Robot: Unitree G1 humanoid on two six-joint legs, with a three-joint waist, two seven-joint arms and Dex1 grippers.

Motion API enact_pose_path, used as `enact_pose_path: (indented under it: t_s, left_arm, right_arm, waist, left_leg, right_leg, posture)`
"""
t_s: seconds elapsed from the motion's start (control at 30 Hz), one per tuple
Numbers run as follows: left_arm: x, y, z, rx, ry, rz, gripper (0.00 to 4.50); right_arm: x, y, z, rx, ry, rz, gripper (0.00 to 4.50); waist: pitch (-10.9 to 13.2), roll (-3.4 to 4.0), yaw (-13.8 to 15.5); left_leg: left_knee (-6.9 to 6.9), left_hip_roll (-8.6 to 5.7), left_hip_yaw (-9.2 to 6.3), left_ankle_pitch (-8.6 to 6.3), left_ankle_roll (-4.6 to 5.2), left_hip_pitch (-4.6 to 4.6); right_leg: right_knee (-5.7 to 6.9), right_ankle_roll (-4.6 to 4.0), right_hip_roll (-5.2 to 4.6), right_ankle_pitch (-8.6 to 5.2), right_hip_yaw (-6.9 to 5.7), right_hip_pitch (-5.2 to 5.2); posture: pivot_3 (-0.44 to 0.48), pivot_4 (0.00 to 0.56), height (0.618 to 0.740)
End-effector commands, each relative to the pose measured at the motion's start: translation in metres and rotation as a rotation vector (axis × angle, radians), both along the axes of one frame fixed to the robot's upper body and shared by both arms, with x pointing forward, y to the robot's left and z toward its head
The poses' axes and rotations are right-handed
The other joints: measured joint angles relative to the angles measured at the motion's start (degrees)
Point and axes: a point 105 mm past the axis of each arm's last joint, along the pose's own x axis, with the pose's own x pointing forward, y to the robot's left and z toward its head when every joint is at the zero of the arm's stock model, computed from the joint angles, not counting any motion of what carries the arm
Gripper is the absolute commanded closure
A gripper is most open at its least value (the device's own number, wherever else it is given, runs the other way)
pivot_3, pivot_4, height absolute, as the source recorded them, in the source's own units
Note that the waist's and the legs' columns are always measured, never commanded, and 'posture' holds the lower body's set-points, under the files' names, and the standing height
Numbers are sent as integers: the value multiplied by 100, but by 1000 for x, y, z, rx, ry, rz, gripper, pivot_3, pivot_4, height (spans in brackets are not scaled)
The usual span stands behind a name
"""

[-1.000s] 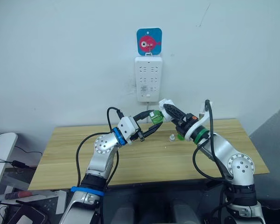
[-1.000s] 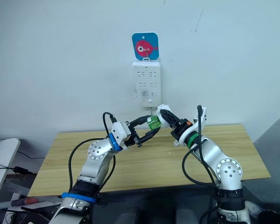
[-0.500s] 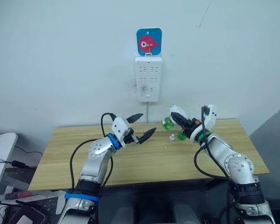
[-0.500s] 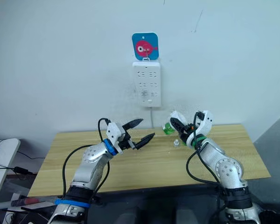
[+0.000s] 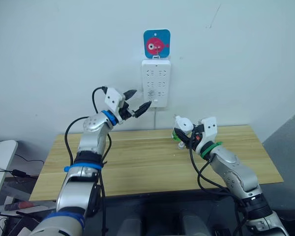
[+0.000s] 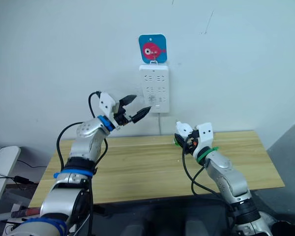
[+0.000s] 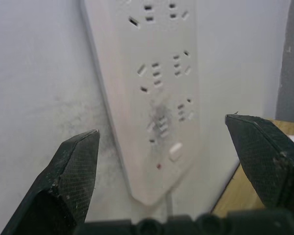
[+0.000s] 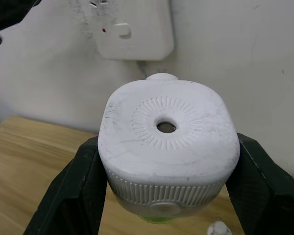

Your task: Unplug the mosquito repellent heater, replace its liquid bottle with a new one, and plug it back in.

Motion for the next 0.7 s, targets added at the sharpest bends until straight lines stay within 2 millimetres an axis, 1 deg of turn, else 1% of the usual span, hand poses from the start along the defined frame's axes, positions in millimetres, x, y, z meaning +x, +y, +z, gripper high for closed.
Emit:
enact_pose_path:
  t_s: [0.03,0.3,0.4,0.53,0.7]
  left_arm:
    - [7,-6,8,21,-10,-42,0]
    - [20,-21,14,53,33,-72,0]
    - [20,-28,14,72,52,-106,0]
    - [15,-32,11,95,87,-183,0]
    - [15,-35,18,97,79,-215,0]
  right_arm:
    - [4,-1,37,36,-151,-15,1564]
    - [3,-2,54,62,-194,-41,1564]
    - [2,-5,57,62,-206,-51,1564]
    - [1,-5,59,44,-217,-42,1564]
    - [1,-6,58,27,-217,-30,1564]
  waist:
    - [0,0,-7]
    - [0,0,-71]
    - [0,0,-131]
    - [0,0,-182]
    - [0,0,-192]
  left_leg:
    - [0,0,0,0,0,-1]
    - [0,-2,-2,0,0,-2]
    - [-1,-2,-3,0,0,-4]
    - [-2,-2,-1,0,0,-3]
    - [-2,-2,-2,0,0,-4]
  right_leg:
    - [-1,0,0,0,-1,0]
    - [0,0,-9,0,0,-3]
    - [0,0,-14,0,-1,-4]
    - [1,0,-14,0,-1,-5]
    - [0,1,-14,0,-1,-5]
  posture:
    - [-126,87,740]
    - [-165,95,740]
    - [-171,95,740]
    - [-171,97,740]
    - [-161,95,740]
